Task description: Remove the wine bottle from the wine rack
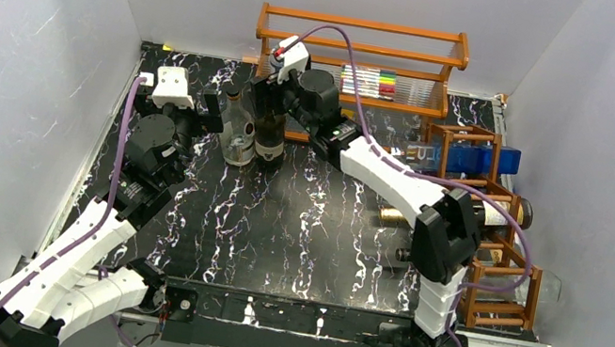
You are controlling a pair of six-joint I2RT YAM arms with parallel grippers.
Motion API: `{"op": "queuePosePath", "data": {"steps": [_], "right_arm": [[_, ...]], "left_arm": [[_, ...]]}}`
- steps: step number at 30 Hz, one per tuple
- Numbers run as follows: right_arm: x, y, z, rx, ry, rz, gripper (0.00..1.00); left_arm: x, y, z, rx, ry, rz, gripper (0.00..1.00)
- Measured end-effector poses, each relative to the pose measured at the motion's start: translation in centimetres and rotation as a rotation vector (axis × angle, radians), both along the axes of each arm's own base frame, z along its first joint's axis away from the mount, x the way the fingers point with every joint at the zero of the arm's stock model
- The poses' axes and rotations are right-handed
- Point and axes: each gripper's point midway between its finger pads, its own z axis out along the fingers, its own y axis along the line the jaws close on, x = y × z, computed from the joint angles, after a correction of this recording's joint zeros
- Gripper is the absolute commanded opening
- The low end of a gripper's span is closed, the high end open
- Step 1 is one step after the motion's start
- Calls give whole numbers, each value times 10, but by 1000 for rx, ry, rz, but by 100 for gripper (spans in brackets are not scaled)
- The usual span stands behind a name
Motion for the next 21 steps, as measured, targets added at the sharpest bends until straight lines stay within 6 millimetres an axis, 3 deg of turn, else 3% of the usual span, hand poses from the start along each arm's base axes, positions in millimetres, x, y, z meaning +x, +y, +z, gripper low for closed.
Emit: {"op": "queuePosePath", "data": {"steps": [4, 7, 10, 12, 15, 21], "right_arm": [[-26, -26, 25, -20, -2, 13, 98], [-63, -65, 50, -40, -18, 30, 98], [-105, -111, 62, -65, -35, 42, 98], [-128, -139, 57, -89, -32, 40, 98], [-162, -185, 26, -189, 24, 28, 98], [-197, -252, -5, -377, 109, -32, 98]], "left_arm": [[0, -1, 0, -3, 1, -6, 98], [0, -2, -1, -4, 4, -10, 98], [1, -3, -1, -5, 4, -14, 98], [1, -3, -1, -6, 4, -16, 98], [1, -4, -3, -7, 8, -18, 98], [6, -7, -11, 2, 34, -17, 98]]}}
